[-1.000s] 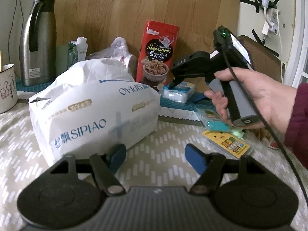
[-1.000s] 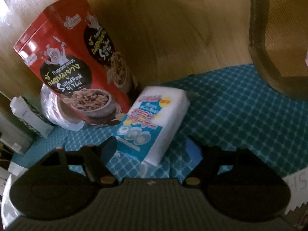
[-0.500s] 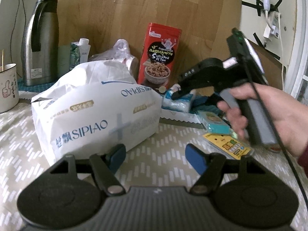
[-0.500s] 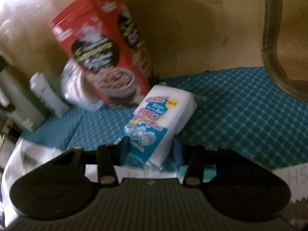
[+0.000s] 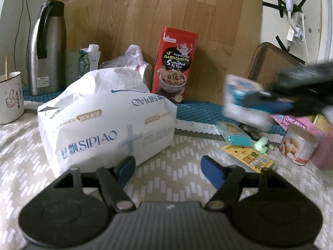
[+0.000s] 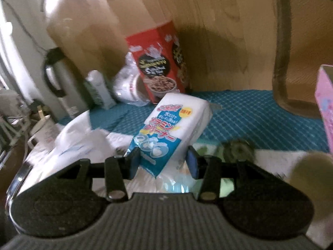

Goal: Organize soft objects
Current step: 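Pick up the white sponge pack with the right gripper and set it down, then grasp the white sponge pack with the left gripper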

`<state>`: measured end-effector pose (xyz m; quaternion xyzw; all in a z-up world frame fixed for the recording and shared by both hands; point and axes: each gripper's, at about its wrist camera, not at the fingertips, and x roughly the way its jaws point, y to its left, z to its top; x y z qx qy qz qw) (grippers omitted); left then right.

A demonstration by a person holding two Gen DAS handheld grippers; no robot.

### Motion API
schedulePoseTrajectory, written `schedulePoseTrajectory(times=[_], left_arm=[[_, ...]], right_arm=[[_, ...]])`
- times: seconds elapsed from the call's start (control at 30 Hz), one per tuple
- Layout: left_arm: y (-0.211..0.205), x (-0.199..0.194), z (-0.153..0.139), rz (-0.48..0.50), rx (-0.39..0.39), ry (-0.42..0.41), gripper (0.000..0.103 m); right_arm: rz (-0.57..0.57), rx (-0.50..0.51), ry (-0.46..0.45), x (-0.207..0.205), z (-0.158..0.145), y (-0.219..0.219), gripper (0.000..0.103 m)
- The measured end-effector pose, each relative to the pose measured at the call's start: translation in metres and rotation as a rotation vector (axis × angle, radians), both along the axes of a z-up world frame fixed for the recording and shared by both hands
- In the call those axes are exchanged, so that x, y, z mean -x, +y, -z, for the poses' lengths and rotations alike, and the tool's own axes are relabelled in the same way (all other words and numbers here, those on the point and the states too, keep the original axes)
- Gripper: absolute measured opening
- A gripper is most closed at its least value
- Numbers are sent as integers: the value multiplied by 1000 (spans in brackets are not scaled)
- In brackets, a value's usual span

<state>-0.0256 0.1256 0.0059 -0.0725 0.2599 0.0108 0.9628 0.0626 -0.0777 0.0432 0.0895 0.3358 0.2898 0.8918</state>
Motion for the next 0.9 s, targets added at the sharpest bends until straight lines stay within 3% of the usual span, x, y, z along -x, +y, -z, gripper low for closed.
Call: schedulePoseTrajectory(times=[0.17, 0.4, 0.47, 0.53, 0.63, 0.7, 0.77, 0.83, 0.9], left_arm=[[-2, 0, 0, -2, -16, 7, 73], [-7, -1, 1, -10, -57, 24, 75], [-9, -1, 1, -1, -67, 29, 79], [-11, 0, 2, 17, -73, 34, 82], [-14, 5, 0, 49, -75, 35, 83], [-13, 18, -3, 61, -28, 26, 84], [-10, 34, -9, 89, 113, 19, 86], [-16, 47, -17, 148, 207, 11, 86], [-34, 55, -25, 205, 185, 18, 86]], right_arm=[[-68, -8, 10, 65, 13, -31, 51], [-179, 19, 64, 132, 45, -30, 54], [-197, 68, 36, 142, 51, -25, 59], [-177, 89, 5, 150, 51, -25, 78], [-119, 127, -59, 162, 51, -38, 88], [-123, 134, -97, 172, 53, -42, 88], [-148, 134, -136, 183, 57, -45, 88], [-159, 164, -173, 185, 61, -42, 88], [-162, 197, -214, 183, 64, -42, 88]])
